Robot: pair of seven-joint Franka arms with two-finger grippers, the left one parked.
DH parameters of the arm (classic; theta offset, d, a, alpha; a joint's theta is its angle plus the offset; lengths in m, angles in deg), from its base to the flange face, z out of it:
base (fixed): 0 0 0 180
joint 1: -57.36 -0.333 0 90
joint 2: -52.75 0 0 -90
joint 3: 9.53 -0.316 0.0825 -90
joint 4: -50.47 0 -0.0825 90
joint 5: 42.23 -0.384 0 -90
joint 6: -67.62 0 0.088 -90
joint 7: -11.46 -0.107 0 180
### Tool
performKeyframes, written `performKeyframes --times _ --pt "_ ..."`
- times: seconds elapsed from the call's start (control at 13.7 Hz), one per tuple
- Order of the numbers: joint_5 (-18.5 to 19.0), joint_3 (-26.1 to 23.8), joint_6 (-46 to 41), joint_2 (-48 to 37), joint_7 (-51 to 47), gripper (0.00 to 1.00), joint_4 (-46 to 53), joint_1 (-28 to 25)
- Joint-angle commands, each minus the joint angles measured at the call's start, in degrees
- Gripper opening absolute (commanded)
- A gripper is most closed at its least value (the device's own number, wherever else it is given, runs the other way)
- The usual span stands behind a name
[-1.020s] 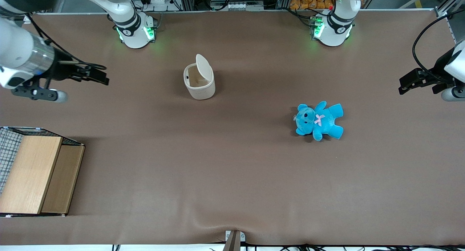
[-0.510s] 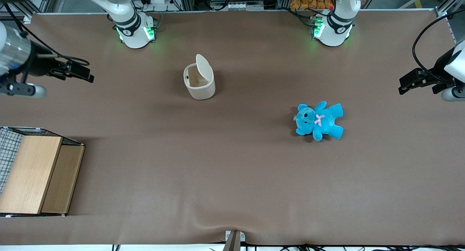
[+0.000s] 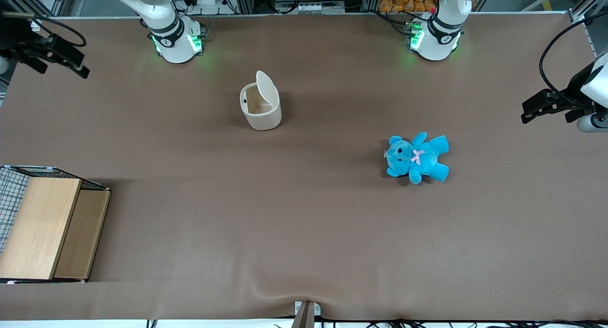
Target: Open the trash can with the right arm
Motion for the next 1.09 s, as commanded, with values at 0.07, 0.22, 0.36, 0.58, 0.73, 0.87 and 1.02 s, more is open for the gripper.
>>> performKeyframes --times 0.07,0.22,0.36,0.58,0.73,0.87,1.02 --pt "1.99 -0.50 3.51 1.80 3.75 1.00 -0.26 2.27" --pt "1.99 -0.50 3.60 1.89 3.76 1.00 -0.26 2.45" --pt "2.07 -0.50 3.86 2.15 3.84 1.00 -0.34 2.62" --pt "1.90 -0.50 5.26 2.68 6.30 1.00 -0.52 3.06" --pt "1.90 -0.50 5.27 2.95 6.92 1.00 -0.52 3.85" --pt "1.90 -0.50 5.27 3.12 7.18 1.00 -0.70 3.77" --pt "1.99 -0.50 5.18 3.65 7.01 1.00 -0.35 3.59"
